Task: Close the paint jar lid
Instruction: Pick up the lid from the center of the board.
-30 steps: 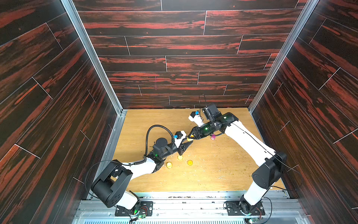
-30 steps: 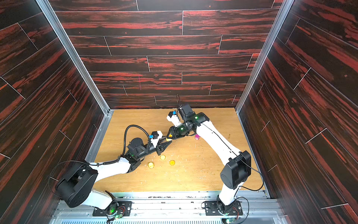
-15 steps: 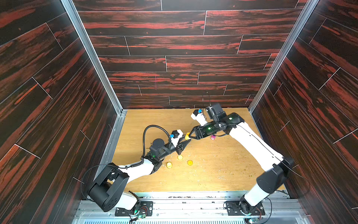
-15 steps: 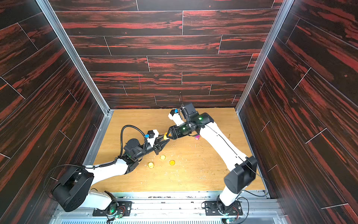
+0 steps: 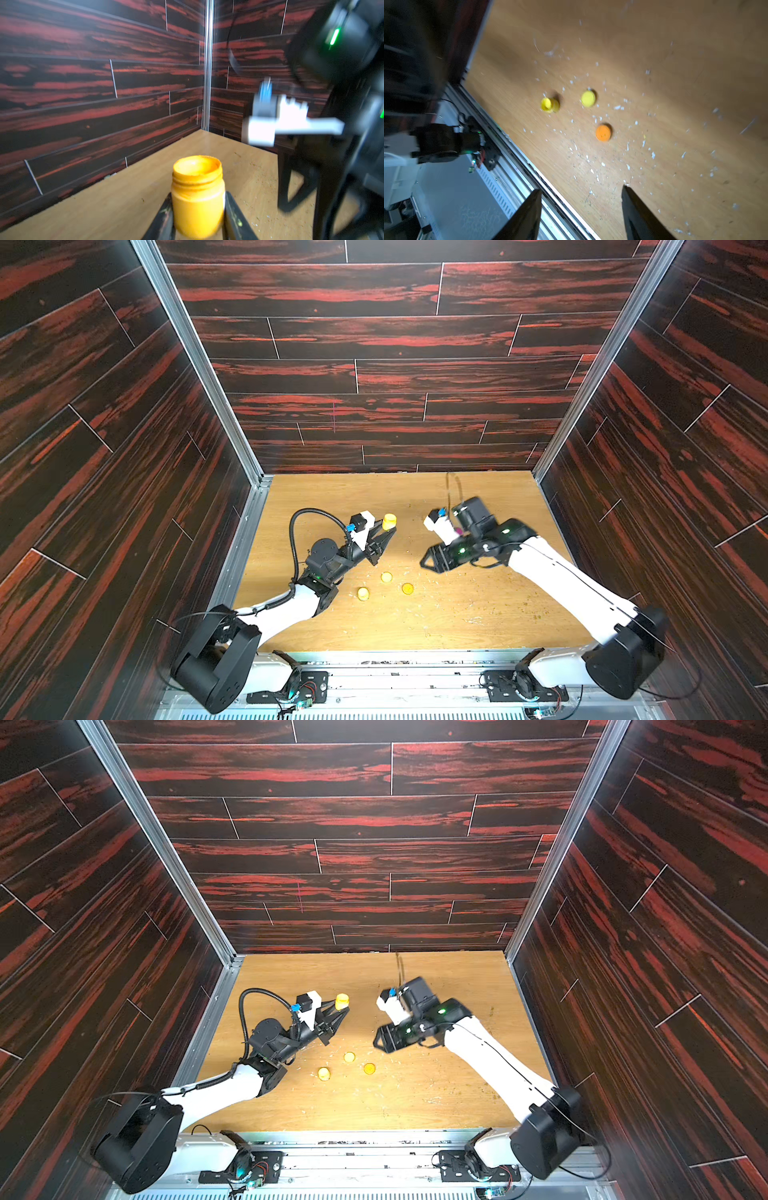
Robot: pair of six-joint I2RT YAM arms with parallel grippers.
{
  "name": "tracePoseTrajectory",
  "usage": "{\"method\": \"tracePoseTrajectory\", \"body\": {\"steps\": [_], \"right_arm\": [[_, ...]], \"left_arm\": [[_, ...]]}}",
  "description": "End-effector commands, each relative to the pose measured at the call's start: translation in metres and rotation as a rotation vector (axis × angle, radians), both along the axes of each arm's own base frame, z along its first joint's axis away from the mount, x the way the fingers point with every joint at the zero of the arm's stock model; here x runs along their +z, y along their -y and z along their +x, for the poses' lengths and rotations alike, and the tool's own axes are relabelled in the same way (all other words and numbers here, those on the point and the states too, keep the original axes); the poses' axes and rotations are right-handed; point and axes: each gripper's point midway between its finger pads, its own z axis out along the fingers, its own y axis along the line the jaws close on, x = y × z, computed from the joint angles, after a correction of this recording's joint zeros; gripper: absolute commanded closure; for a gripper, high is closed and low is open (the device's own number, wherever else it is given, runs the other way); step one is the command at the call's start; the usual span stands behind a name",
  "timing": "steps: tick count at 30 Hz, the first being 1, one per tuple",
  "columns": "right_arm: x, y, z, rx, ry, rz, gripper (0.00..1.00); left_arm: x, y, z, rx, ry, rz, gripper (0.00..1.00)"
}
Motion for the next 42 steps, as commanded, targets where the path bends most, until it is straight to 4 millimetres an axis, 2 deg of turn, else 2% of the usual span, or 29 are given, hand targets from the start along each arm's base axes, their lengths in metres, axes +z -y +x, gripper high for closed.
{"method": "tracePoseTrajectory", "body": {"steps": [1,7,10,15,31,42], "right_arm": [[-0.031,-0.013,0.004,-0.014,-0.009,-0.06,0.36],[-0.081,-0.032,0.002,0.01,-0.044,-0.177,0.37],[-0.105,-0.036,0.0,0.027,-0.039,-0.276,0.37],[-0.126,-0.035,0.001,0.001,-0.042,-0.351,0.37],[-0.147,-0.046,0.015,-0.024,0.012,-0.446,0.45],[-0.156,-0.046,0.01,-0.015,-0.001,-0.472,0.55]], "left_arm": [[0.016,-0.01,-0.007,0.029,0.045,-0.012,0.68],[0.025,-0.02,-0.017,0.055,0.063,-0.013,0.68],[0.027,-0.024,-0.021,0.064,0.07,-0.011,0.68],[0.029,-0.028,-0.026,0.068,0.072,-0.001,0.68],[0.025,-0.031,-0.028,0.079,0.065,0.005,0.68],[0.023,-0.032,-0.027,0.087,0.06,0.009,0.68]]}}
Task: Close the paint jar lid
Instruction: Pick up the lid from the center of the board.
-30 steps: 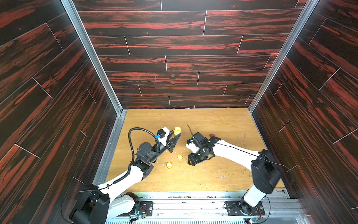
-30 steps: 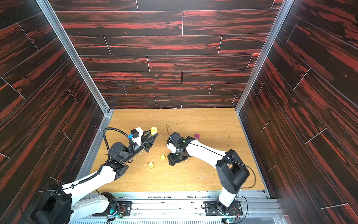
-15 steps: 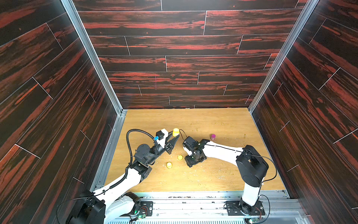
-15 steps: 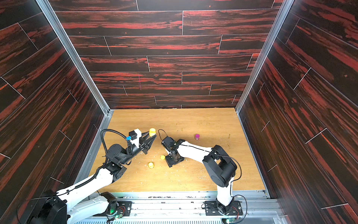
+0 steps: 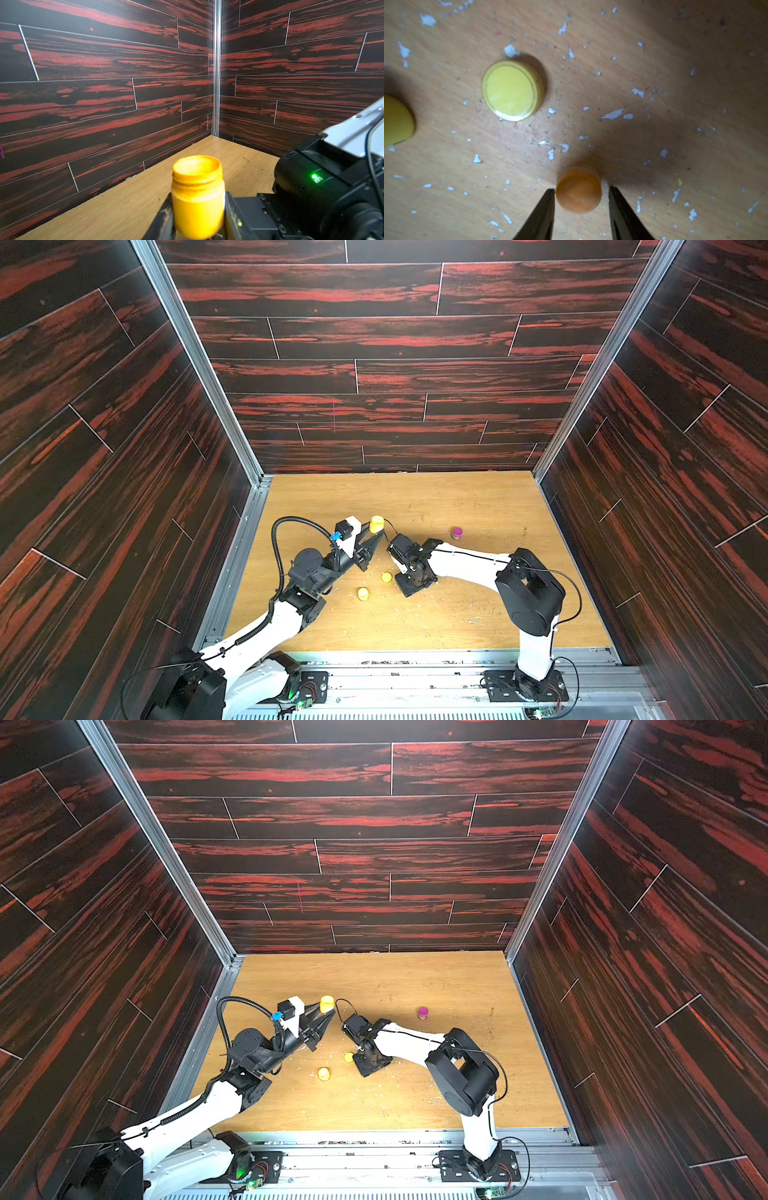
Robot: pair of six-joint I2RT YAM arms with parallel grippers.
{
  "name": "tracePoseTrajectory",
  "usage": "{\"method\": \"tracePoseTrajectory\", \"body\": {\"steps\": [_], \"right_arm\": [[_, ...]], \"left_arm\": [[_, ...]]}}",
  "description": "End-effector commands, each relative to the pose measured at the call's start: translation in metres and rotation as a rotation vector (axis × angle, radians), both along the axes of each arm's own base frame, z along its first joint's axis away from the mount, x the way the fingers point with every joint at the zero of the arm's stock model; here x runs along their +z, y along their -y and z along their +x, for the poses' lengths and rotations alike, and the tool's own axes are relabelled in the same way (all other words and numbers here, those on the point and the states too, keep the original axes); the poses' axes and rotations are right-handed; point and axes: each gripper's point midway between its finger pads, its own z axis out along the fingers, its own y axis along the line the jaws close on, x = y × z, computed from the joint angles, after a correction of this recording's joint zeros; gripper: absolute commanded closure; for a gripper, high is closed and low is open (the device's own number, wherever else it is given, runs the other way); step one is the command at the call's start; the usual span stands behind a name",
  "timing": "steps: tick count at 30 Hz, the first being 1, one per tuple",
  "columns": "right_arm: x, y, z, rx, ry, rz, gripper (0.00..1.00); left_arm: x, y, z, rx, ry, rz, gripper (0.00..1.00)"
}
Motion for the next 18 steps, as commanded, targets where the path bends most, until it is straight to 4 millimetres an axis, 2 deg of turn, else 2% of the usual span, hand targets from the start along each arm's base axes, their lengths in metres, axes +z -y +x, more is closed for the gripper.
{"method": "tracePoseTrajectory", "body": {"steps": [1,7,15,18], "right_arm": [[-0.006,-0.003,-0.004,0.002,-0.014,-0.019,0.56],[-0.009,-0.004,-0.006,0.003,-0.023,-0.027,0.59],[-0.015,-0.001,-0.008,0.0,-0.034,-0.043,0.58],[-0.016,0.0,-0.008,-0.001,-0.033,-0.052,0.61]], "left_arm": [[0.006,-0.006,-0.003,0.015,0.029,-0.005,0.68],[0.004,-0.006,-0.002,0.017,0.025,-0.004,0.68],[0.004,-0.006,-0.001,0.02,0.023,-0.003,0.68],[0.003,-0.006,0.0,0.021,0.021,-0.003,0.68]]}}
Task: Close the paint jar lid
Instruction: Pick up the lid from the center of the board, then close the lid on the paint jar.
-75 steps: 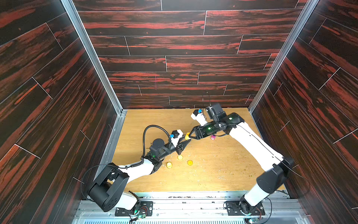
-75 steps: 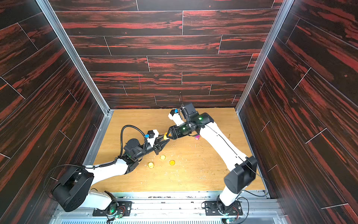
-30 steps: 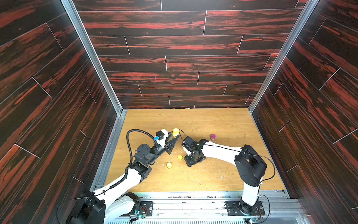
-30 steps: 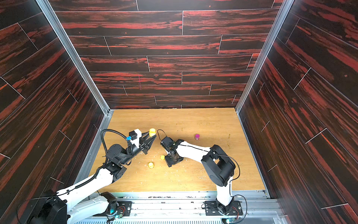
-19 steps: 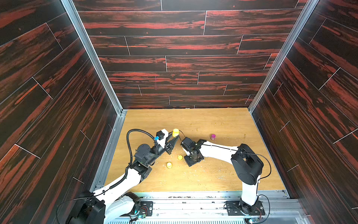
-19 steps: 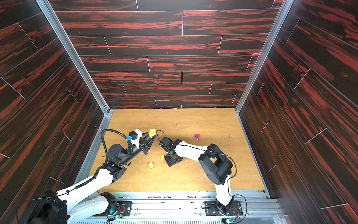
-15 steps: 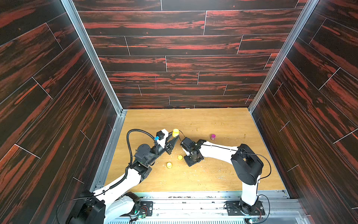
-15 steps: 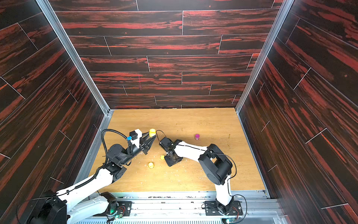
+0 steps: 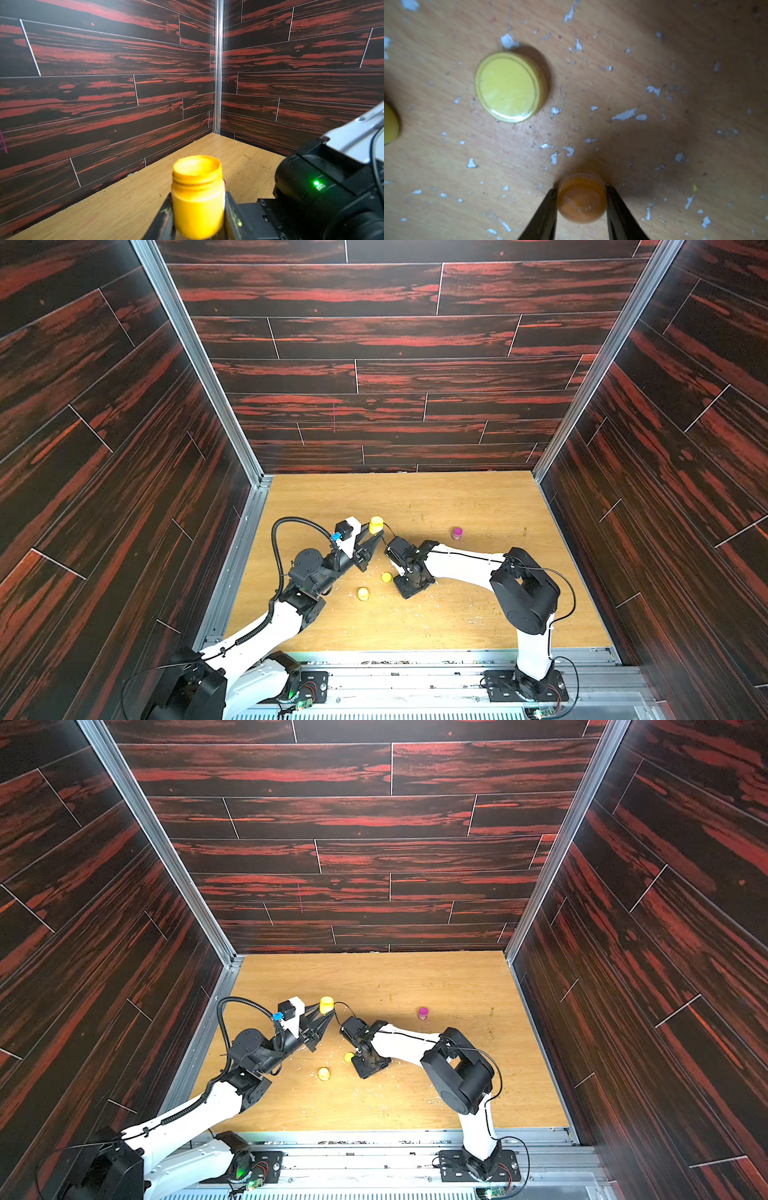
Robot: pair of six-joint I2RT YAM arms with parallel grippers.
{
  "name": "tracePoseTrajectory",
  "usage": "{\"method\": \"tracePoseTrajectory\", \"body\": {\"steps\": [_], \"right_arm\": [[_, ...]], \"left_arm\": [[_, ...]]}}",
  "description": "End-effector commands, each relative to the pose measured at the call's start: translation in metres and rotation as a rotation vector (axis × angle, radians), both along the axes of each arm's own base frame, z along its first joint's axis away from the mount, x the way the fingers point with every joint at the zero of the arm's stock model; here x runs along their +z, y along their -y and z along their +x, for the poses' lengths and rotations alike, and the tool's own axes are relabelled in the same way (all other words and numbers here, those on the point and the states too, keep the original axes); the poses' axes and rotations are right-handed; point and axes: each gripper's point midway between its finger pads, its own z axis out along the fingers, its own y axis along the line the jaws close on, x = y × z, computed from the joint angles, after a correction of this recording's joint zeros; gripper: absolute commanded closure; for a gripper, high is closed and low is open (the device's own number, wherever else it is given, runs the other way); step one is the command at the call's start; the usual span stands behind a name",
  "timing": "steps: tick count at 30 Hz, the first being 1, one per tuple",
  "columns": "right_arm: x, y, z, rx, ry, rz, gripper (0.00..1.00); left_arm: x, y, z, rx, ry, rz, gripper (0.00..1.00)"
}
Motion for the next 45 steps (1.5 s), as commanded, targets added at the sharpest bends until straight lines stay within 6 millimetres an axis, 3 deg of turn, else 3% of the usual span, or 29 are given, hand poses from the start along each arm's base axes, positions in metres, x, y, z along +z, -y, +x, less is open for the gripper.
{"method": "tracePoseTrajectory", "body": {"steps": [1,9,15,20,25,34,40,45], "right_arm": [[-0.007,0.002,-0.004,-0.007,-0.018,-0.033,0.63],[-0.002,0.005,0.003,-0.019,0.001,-0.035,0.69],[0.025,0.029,0.025,-0.094,0.033,0.037,0.71],[0.073,0.053,0.049,-0.156,0.042,0.25,0.71],[0.135,0.064,0.067,-0.123,0.064,0.459,0.71],[0.242,0.056,0.079,0.01,0.114,0.724,0.71],[0.28,0.046,0.075,0.076,0.121,0.802,0.71],[0.298,0.039,0.071,0.105,0.112,0.857,0.71]], "left_arm": [[0.008,-0.004,-0.002,0.013,0.034,-0.011,0.68],[0.009,-0.004,-0.002,0.009,0.035,-0.012,0.68],[0.011,0.001,0.001,-0.01,0.038,-0.016,0.68],[0.017,0.013,0.003,-0.07,0.056,-0.021,0.68],[0.019,0.025,0.012,-0.111,0.068,-0.014,0.68],[0.017,0.052,0.024,-0.217,0.067,0.043,0.68],[0.009,0.063,0.026,-0.259,0.046,0.07,0.68],[0.002,0.072,0.024,-0.286,0.027,0.099,0.68]]}}
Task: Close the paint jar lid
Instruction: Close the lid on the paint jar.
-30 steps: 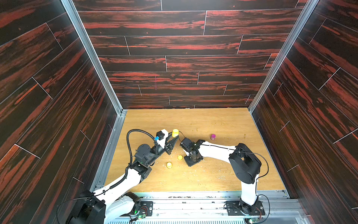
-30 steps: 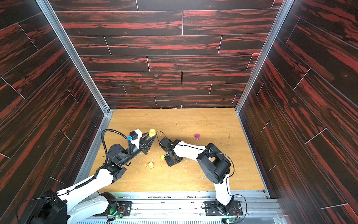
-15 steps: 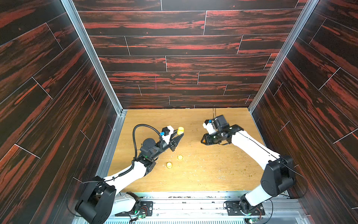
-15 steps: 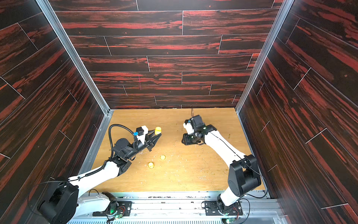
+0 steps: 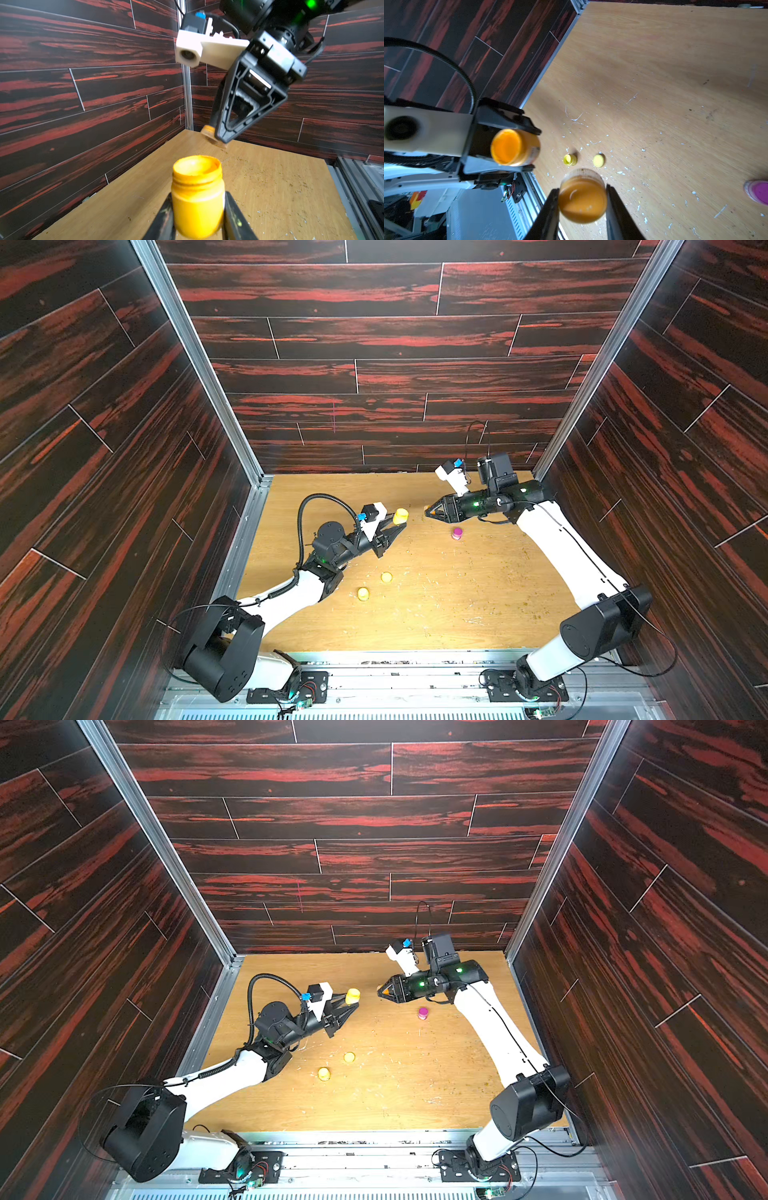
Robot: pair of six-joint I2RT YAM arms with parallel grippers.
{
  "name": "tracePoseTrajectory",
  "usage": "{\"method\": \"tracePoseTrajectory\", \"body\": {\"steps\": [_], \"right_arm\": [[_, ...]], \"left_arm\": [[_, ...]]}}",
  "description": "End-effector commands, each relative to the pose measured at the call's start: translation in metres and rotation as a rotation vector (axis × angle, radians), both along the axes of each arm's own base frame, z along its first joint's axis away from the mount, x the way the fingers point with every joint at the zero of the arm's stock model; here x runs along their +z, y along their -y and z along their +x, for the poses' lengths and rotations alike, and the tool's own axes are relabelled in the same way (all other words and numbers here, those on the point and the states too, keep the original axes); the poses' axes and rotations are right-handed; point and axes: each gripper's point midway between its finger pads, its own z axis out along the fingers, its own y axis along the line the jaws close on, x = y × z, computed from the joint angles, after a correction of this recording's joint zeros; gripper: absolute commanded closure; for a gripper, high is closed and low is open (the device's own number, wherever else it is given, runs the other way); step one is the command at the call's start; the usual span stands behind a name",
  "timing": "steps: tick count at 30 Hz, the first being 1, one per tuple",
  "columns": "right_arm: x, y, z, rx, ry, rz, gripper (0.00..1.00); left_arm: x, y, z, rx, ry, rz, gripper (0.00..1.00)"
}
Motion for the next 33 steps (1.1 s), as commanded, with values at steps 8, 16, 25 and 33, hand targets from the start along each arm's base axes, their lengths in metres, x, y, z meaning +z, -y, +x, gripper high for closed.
{"method": "tracePoseTrajectory", "body": {"steps": [8,16,25,33], "right_arm": [[0.014,-0.018,-0.015,0.095,-0.044,0.05,0.71],[0.006,-0.027,-0.024,0.136,-0.07,0.025,0.71],[0.001,-0.03,-0.033,0.157,-0.087,0.019,0.71],[-0.009,-0.032,-0.039,0.171,-0.104,0.003,0.71]], "left_arm": [[0.001,0.023,-0.008,-0.075,0.027,0.058,0.68],[-0.001,0.028,-0.011,-0.086,0.027,0.069,0.68],[0.0,0.028,-0.011,-0.084,0.029,0.069,0.69],[-0.001,0.027,-0.011,-0.08,0.03,0.069,0.69]]}}
